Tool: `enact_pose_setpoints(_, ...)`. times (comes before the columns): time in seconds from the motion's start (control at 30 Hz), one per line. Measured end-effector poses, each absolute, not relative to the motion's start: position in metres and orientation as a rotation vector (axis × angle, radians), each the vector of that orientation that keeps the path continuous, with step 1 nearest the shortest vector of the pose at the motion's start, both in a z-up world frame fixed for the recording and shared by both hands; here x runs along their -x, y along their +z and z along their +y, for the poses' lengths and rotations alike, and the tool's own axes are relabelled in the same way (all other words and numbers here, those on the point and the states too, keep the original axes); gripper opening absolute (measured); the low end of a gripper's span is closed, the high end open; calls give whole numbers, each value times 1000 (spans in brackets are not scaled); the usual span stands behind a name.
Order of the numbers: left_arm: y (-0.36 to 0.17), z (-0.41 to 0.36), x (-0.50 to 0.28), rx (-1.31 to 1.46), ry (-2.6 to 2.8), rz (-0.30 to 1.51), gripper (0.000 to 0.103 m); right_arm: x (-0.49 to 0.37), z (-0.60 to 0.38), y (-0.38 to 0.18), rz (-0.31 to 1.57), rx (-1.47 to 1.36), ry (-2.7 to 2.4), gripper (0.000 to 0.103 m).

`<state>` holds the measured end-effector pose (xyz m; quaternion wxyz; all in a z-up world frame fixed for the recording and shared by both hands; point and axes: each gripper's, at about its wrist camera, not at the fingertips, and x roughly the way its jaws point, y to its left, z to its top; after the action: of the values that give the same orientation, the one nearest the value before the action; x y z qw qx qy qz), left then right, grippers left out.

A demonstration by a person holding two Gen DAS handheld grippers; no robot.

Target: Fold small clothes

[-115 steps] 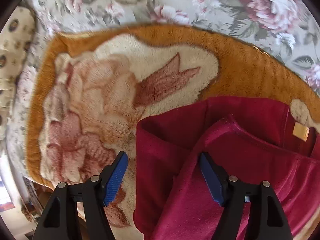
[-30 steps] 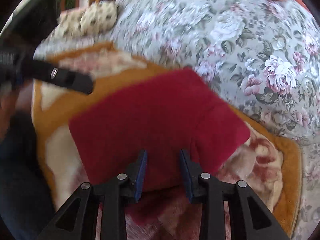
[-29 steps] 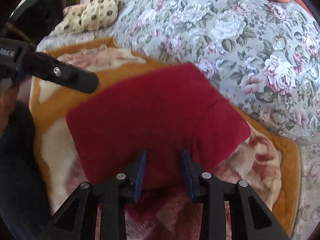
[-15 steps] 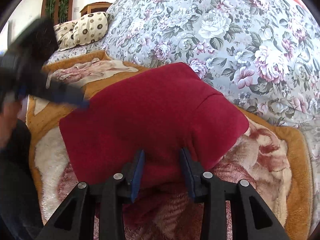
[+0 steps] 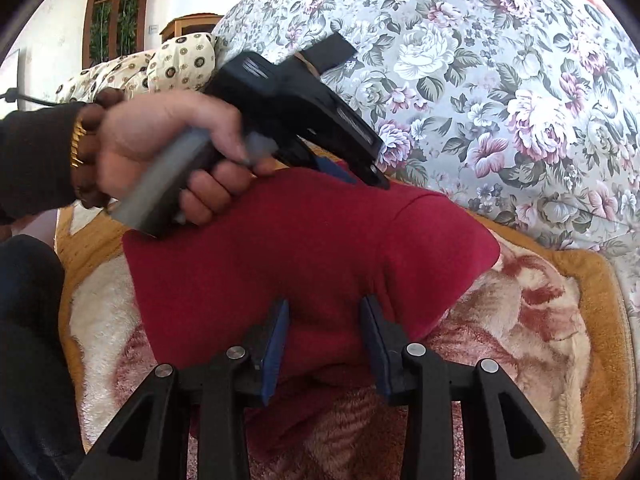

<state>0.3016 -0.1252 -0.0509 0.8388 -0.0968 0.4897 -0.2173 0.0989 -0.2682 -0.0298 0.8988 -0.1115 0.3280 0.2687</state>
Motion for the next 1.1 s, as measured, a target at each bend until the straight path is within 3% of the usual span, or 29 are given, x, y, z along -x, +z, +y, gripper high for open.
enact_pose_setpoints(0.2,-53,-125,-305,220,-454,1028,40,-102,-270,-30,682,214,565,36)
enact_pose_setpoints(0.33,-21,-101,-286,274,-478,994,40,-98,-266,-28,674,241,546,36)
enact_pose_setpoints(0.37,-9,-87,-271,304,-478,952,42,-97,-265,-28,672,250,540,35)
enact_pose_setpoints(0.47,2,-58,-230,322,-437,863,66,-93,-259,-25,662,298,510,36)
enact_pose_setpoints(0.6,-24,-33,-186,382,-419,851,66,-95,-255,-17,704,285,484,38)
enact_pose_setpoints(0.73,-28,-38,-180,396,-474,846,66,-106,-288,14,797,-72,413,40)
enact_pose_setpoints(0.8,-25,-38,-183,427,-519,815,68,-109,-316,25,786,-271,309,61)
enact_pose_setpoints(0.87,-32,-42,-189,428,-526,856,68,-111,-341,23,774,-471,244,75)
enact_pose_setpoints(1.1,-57,-43,-206,563,-565,979,73,-149,-367,-31,869,-947,325,75)
